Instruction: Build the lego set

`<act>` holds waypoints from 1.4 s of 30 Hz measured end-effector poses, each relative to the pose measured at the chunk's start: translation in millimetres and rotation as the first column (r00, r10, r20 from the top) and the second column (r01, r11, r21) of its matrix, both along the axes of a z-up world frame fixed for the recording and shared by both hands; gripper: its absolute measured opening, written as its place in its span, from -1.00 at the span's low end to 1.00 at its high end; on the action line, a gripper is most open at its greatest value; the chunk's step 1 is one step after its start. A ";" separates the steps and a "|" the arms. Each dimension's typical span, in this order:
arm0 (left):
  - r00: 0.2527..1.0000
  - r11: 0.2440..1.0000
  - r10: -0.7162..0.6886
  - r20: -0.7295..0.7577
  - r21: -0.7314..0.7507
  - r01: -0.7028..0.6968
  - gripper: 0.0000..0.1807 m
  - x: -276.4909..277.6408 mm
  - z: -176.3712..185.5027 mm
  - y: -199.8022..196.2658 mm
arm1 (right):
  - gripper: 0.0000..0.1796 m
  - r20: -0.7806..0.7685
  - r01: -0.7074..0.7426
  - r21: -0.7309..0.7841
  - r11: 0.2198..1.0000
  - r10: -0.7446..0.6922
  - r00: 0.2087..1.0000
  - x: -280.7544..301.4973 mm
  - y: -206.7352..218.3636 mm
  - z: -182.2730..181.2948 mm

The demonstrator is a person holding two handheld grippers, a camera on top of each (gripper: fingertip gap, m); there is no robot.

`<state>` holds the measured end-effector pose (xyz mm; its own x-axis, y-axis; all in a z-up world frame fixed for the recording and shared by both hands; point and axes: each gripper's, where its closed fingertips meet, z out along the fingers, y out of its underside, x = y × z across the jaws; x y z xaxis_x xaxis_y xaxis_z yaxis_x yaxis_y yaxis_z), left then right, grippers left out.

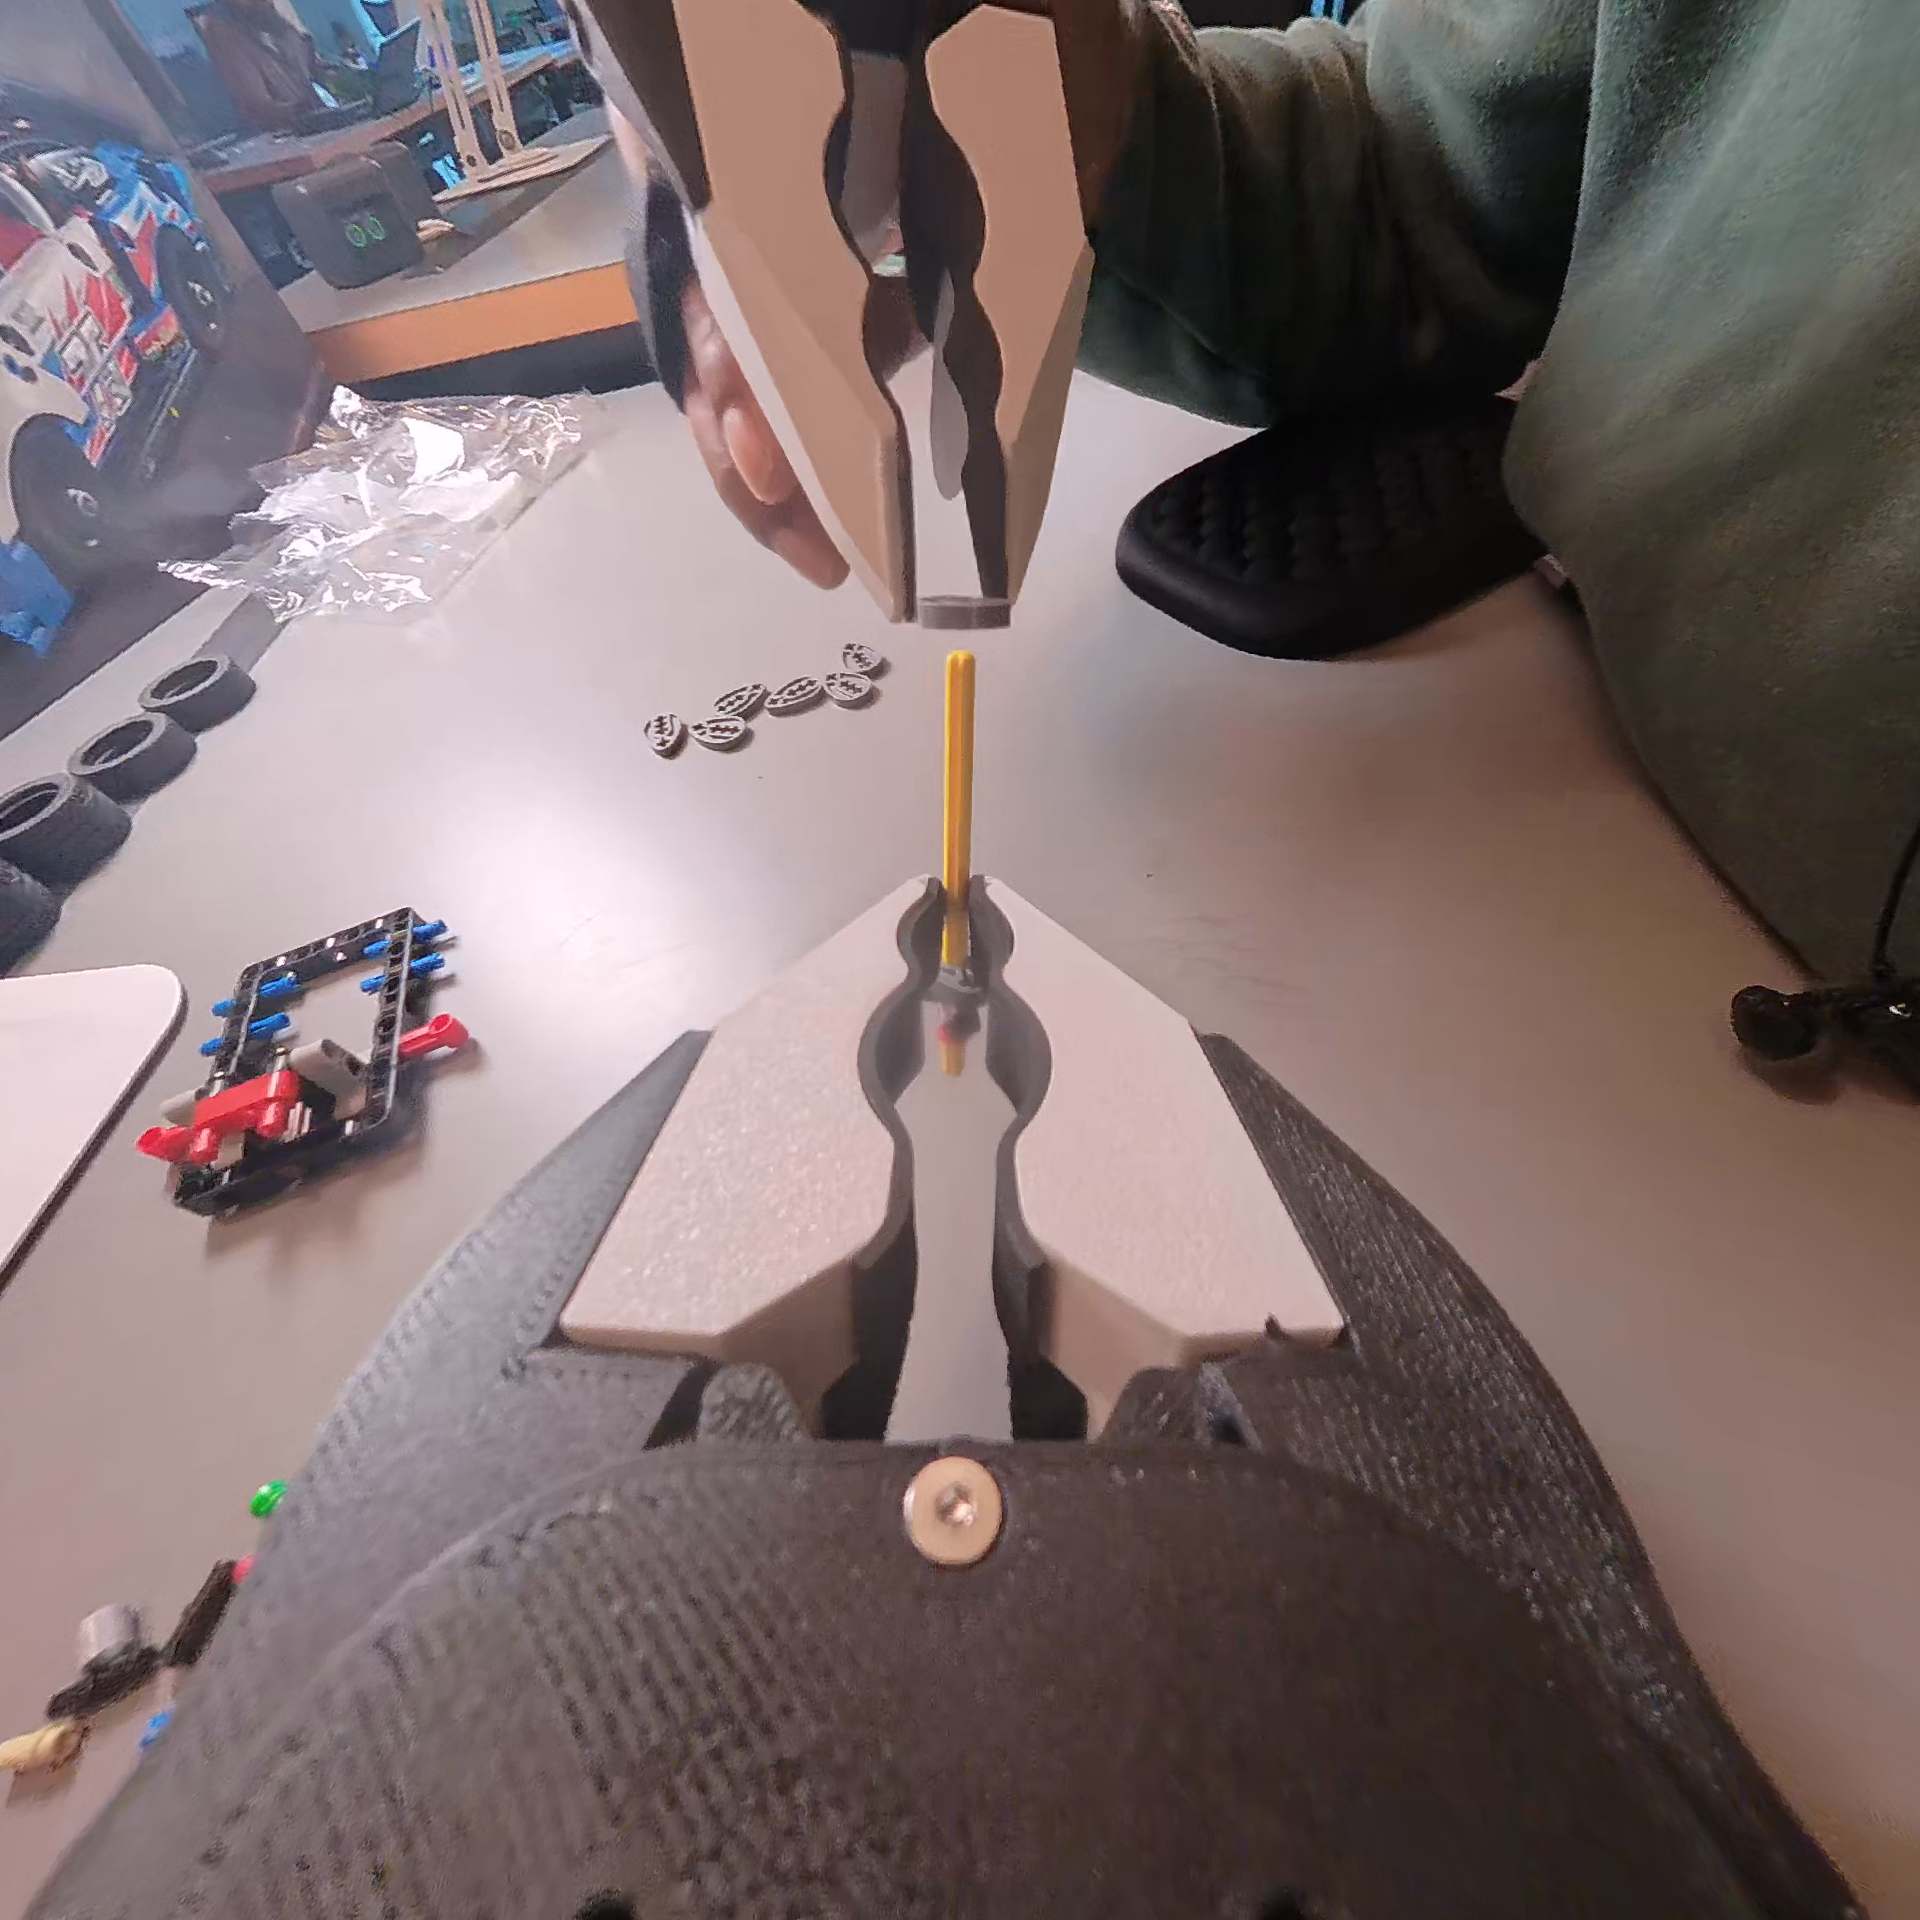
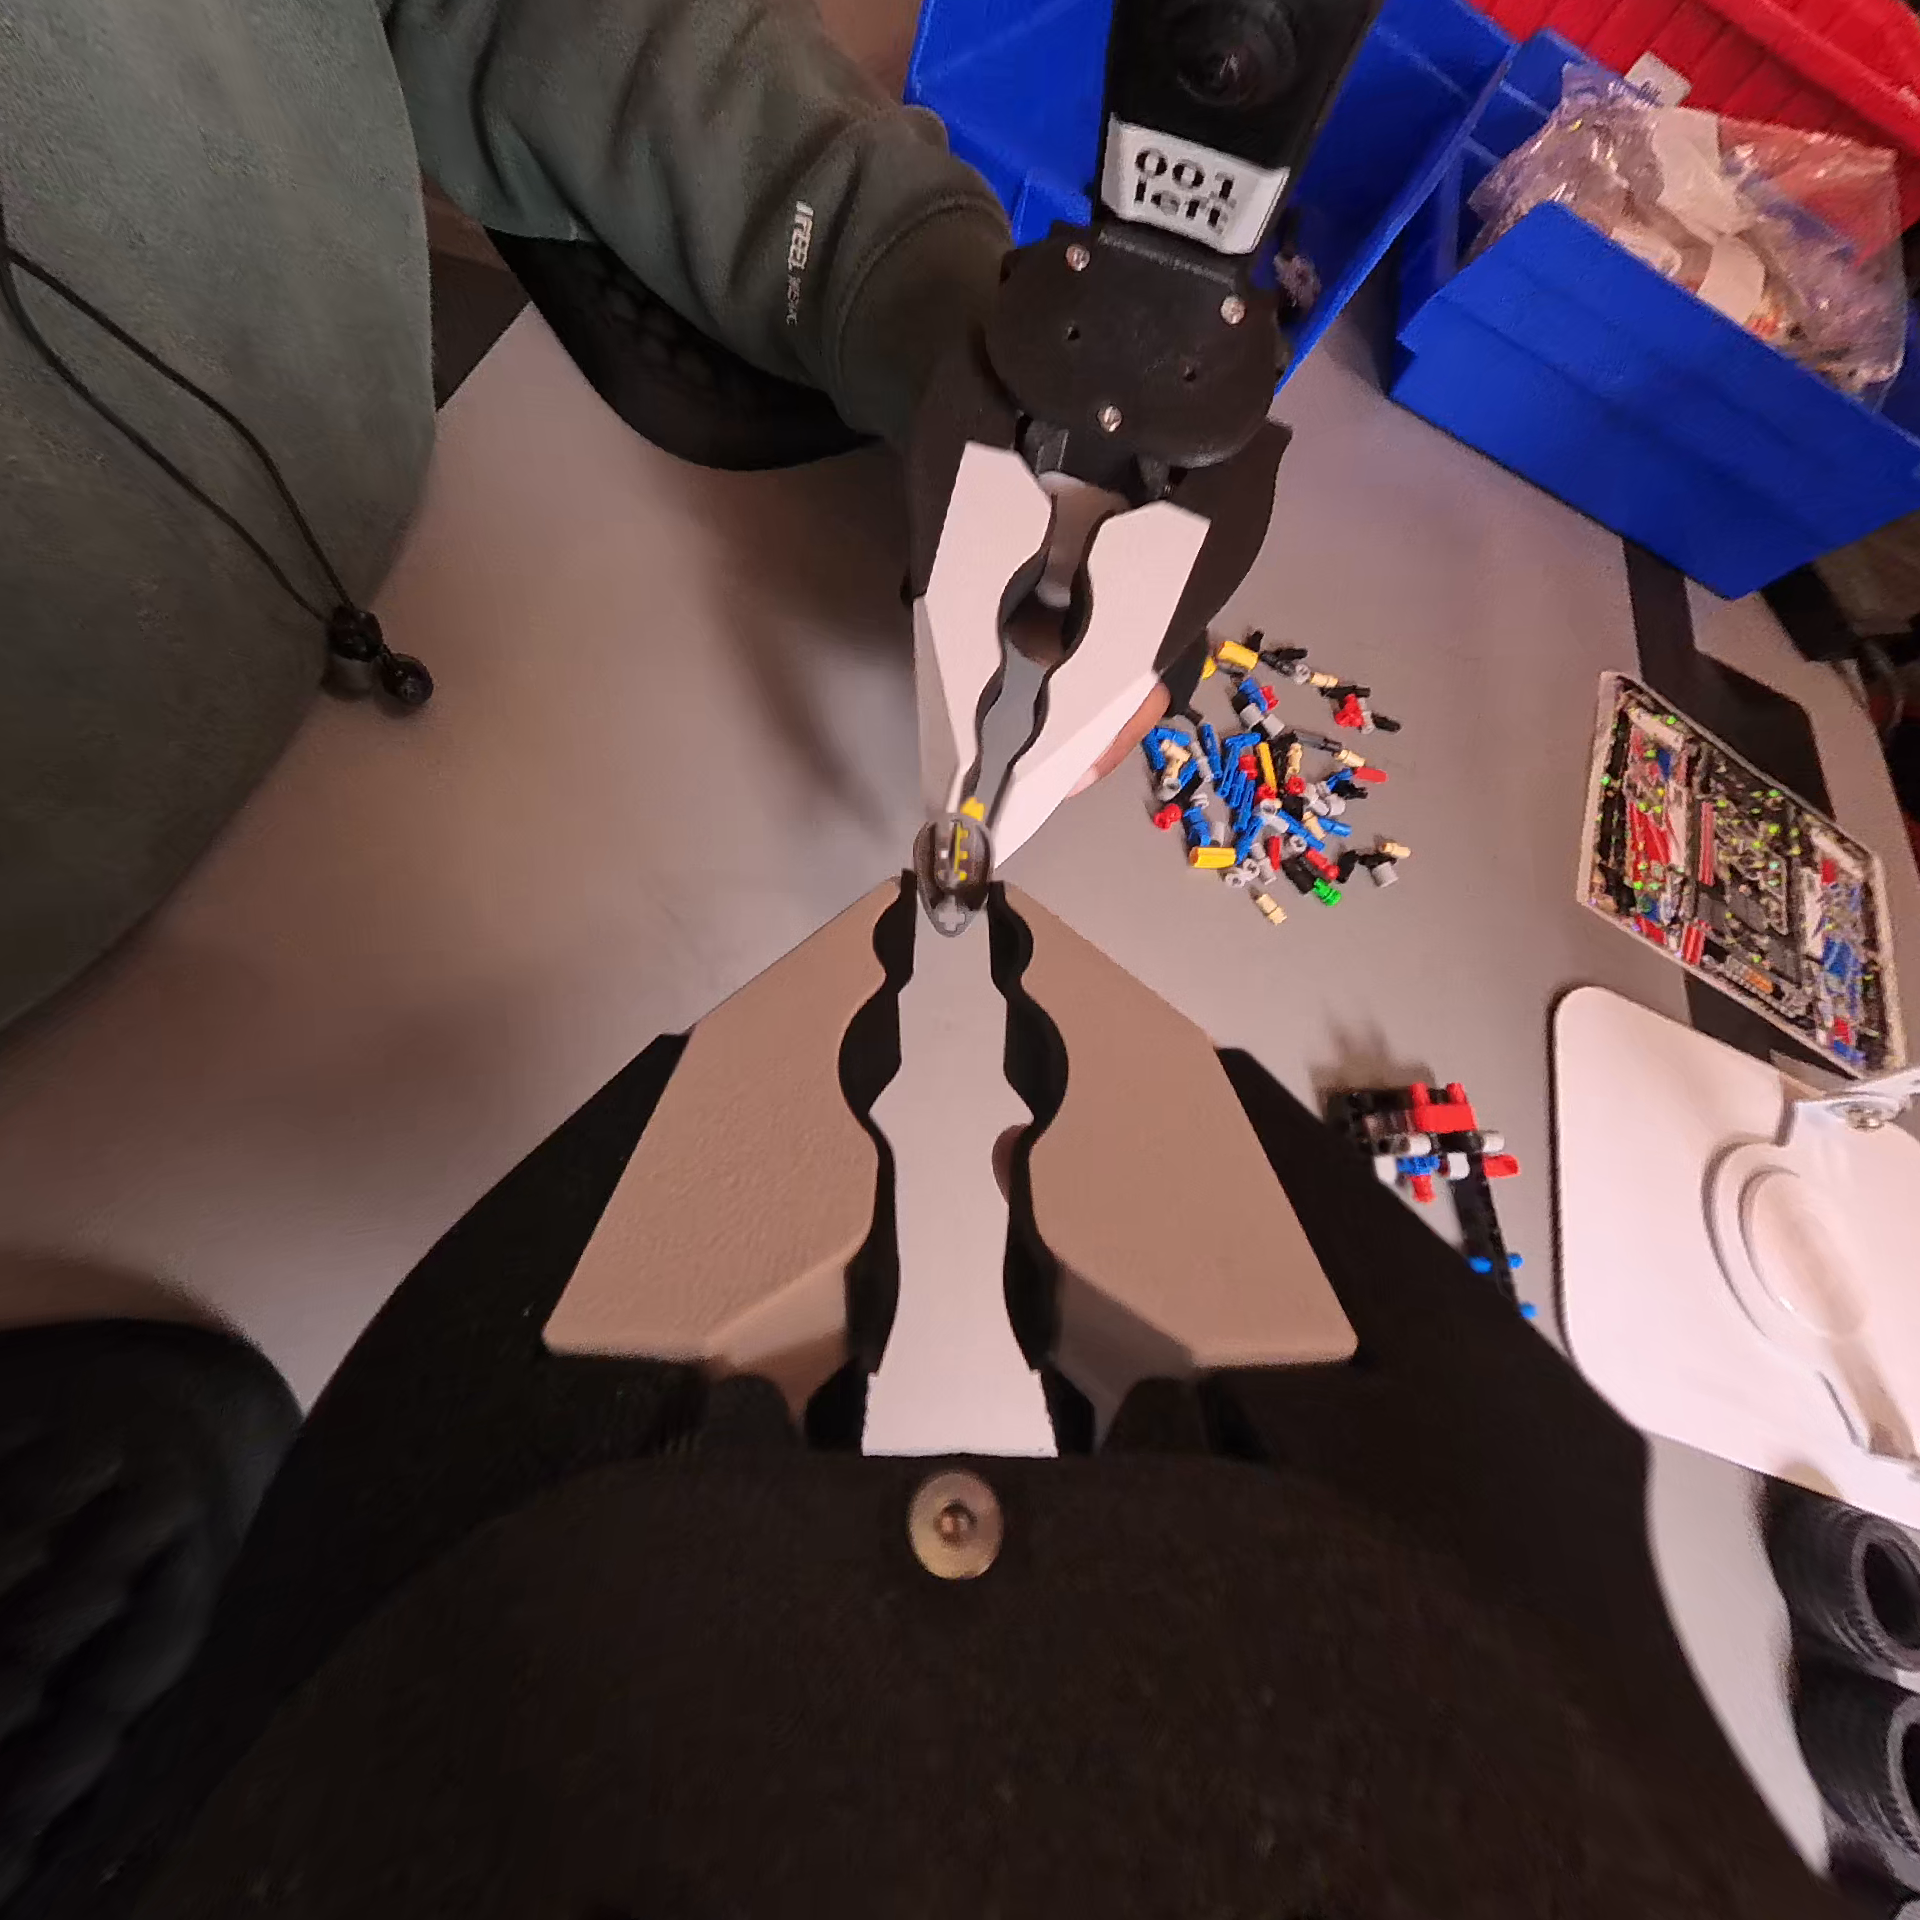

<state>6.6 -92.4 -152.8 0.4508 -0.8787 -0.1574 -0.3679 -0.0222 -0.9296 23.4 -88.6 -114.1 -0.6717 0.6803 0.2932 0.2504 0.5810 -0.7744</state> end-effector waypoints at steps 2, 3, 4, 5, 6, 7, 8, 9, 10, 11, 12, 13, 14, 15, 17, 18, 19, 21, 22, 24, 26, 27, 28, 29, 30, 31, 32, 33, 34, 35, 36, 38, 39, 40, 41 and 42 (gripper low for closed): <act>1.000 1.000 0.018 0.008 0.003 -0.018 -0.97 -4.0 2.0 2.6 | -0.87 0.043 0.007 0.011 1.000 -0.008 0.999 3.0 4.9 -8.1; 1.000 1.000 0.026 0.016 0.004 -0.026 -0.97 -5.6 3.4 3.6 | -0.88 0.067 0.013 0.018 1.000 -0.014 0.998 3.8 7.3 -13.9; 0.999 1.000 0.030 0.026 0.004 -0.030 -0.97 -6.7 4.9 4.4 | -0.88 0.092 0.015 0.021 1.000 -0.016 0.996 4.4 9.0 -20.2; 0.999 0.999 0.033 0.036 0.004 -0.033 -0.97 -7.4 6.4 4.8 | -0.88 0.120 0.012 0.020 1.000 -0.015 0.993 5.2 9.3 -27.2; 0.998 0.999 0.034 0.044 0.004 -0.034 -0.97 -7.8 7.6 5.0 | -0.88 0.148 0.010 0.020 1.000 -0.013 0.989 5.6 9.5 -35.0; 0.998 0.999 0.034 0.047 0.004 -0.034 -0.97 -7.9 8.1 5.0 | -0.88 0.178 0.008 0.025 1.000 -0.013 0.984 6.1 9.8 -43.5; 0.998 0.999 0.034 0.046 0.004 -0.034 -0.97 -7.8 8.1 5.0 | -0.88 0.209 0.007 0.035 0.999 -0.014 0.978 6.7 10.2 -52.4; 0.998 0.999 0.033 0.044 0.004 -0.034 -0.97 -7.6 7.6 4.8 | -0.87 0.238 0.004 0.044 0.999 -0.014 0.971 7.5 10.2 -60.8; 0.999 1.000 0.031 0.042 0.003 -0.031 -0.97 -7.2 7.2 4.5 | -0.87 0.264 -0.001 0.051 0.999 -0.013 0.965 8.3 9.7 -68.3; 0.999 1.000 0.028 0.042 0.002 -0.028 -0.97 -6.8 7.0 4.1 | -0.87 0.287 -0.006 0.057 0.998 -0.011 0.958 9.1 8.9 -74.9; 0.999 1.000 0.026 0.042 0.000 -0.026 -0.97 -6.5 6.7 3.9 | -0.87 0.307 -0.010 0.063 0.998 -0.010 0.952 10.0 8.1 -80.5; 0.999 1.000 0.025 0.042 -0.001 -0.025 -0.97 -6.4 6.6 3.7 | -0.87 0.320 -0.014 0.070 0.997 -0.009 0.948 10.5 7.5 -84.6; 0.999 1.000 0.023 0.044 -0.001 -0.023 -0.97 -6.3 6.6 3.4 | -0.87 0.330 -0.017 0.074 0.997 -0.008 0.944 10.8 6.9 -87.8; 0.999 1.000 0.020 0.046 -0.002 -0.020 -0.97 -6.1 6.9 3.1 | -0.87 0.339 -0.018 0.076 0.997 -0.009 0.941 11.2 6.5 -90.5; 0.999 1.000 0.013 0.052 -0.006 -0.013 -0.97 -5.6 7.5 2.2 | -0.87 0.357 -0.020 0.089 0.996 -0.013 0.934 12.2 6.6 -96.0; 0.998 1.000 0.008 0.055 -0.008 -0.008 -0.97 -5.2 7.6 1.6 | -0.87 0.365 -0.020 0.098 0.995 -0.017 0.931 12.6 7.3 -98.9; 0.998 1.000 0.004 0.057 -0.010 -0.003 -0.97 -4.7 7.6 1.0 | -0.87 0.372 -0.020 0.105 0.994 -0.021 0.928 12.9 7.8 -101.8; 0.998 1.000 -0.001 0.059 -0.012 0.002 -0.97 -4.3 7.5 0.2 | -0.87 0.376 -0.023 0.089 0.996 -0.013 0.926 12.9 5.4 -102.3; 0.998 1.000 -0.003 0.058 -0.013 0.004 -0.97 -4.1 7.4 0.0 | -0.87 0.381 -0.026 0.087 0.996 -0.009 0.925 13.8 4.9 -102.7; 0.998 1.000 -0.007 0.059 -0.014 0.008 -0.97 -3.7 7.5 -0.7 | -0.84 0.369 -0.026 0.092 0.995 -0.010 0.929 12.9 5.3 -101.0; 0.998 1.000 -0.009 0.059 -0.014 0.010 -0.97 -3.5 7.6 -1.1 | -0.81 0.336 -0.018 0.074 0.997 -0.008 0.942 10.3 5.3 -91.6; 0.998 1.000 -0.011 0.060 -0.015 0.012 -0.97 -3.4 7.7 -1.5 | -0.79 0.305 -0.009 0.060 0.998 -0.010 0.952 7.6 5.8 -83.2; 0.998 1.000 -0.015 0.061 -0.017 0.016 -0.97 -3.2 7.8 -2.1 | -0.78 0.254 0.004 0.041 0.999 -0.015 0.967 3.2 6.6 -71.7; 0.998 1.000 -0.021 0.064 -0.020 0.022 -0.97 -2.7 7.8 -3.0 | -0.75 0.197 0.015 0.009 1.000 -0.017 0.980 -1.2 6.3 -57.6; 0.997 0.999 -0.030 0.067 -0.025 0.031 -0.97 -1.8 7.8 -4.2 | -0.74 0.137 0.021 -0.032 0.999 -0.017 0.990 -5.1 5.1 -42.1; 0.997 0.999 -0.040 0.073 -0.030 0.042 -0.97 -0.7 7.9 -5.7 | -0.74 0.075 0.020 -0.079 0.997 -0.014 0.997 -8.1 2.8 -26.1; 0.995 0.998 -0.051 0.080 -0.035 0.054 -0.97 0.7 8.1 -7.3 | -0.74 0.020 0.008 -0.124 0.992 -0.005 1.000 -9.7 -0.7 -11.8; 0.994 0.997 -0.062 0.089 -0.040 0.066 -0.97 2.0 8.7 -8.8 | -0.74 -0.021 -0.010 -0.162 0.987 0.007 1.000 -9.9 -4.8 -1.3; 0.992 0.996 -0.072 0.101 -0.044 0.077 -0.97 3.3 9.6 -10.2 | -0.74 -0.044 -0.026 -0.184 0.983 0.019 0.999 -9.7 -8.7 4.9; 0.990 0.995 -0.083 0.115 -0.047 0.089 -0.97 4.6 11.1 -11.8 | -0.74 -0.056 -0.037 -0.191 0.981 0.027 0.998 -9.9 -11.8 7.4; 0.987 0.993 -0.096 0.130 -0.050 0.104 -0.97 6.0 12.8 -13.7 | -0.74 -0.066 -0.041 -0.187 0.981 0.029 0.997 -10.9 -13.9 7.9; 0.981 0.990 -0.121 0.153 -0.057 0.131 -0.97 8.6 15.6 -17.8 | -0.74 -0.076 -0.048 -0.185 0.981 0.035 0.997 -12.7 -17.9 7.3; 0.978 0.988 -0.132 0.159 -0.060 0.144 -0.97 9.9 16.3 -19.7 | -0.75 -0.079 -0.055 -0.190 0.980 0.040 0.996 -13.1 -20.1 7.2; 0.976 0.986 -0.142 0.163 -0.061 0.154 -0.97 11.2 16.6 -21.3 | -0.76 -0.082 -0.061 -0.197 0.978 0.046 0.996 -13.4 -22.2 7.2; 0.975 0.985 -0.148 0.164 -0.062 0.160 -0.97 12.3 16.8 -22.4 | -0.78 -0.082 -0.070 -0.204 0.977 0.055 0.995 -13.2 -24.5 6.7; 0.975 0.984 -0.153 0.163 -0.064 0.165 -0.97 13.2 16.5 -23.1 | -0.79 -0.081 -0.083 -0.211 0.974 0.068 0.994 -12.4 -27.5 6.3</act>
<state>19.8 -115.5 -136.4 0.3183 -0.9476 -0.0256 -0.2223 -0.0484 -0.9738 11.0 -116.1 -107.8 -0.7059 0.6806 0.1962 0.1509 0.4152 -0.8971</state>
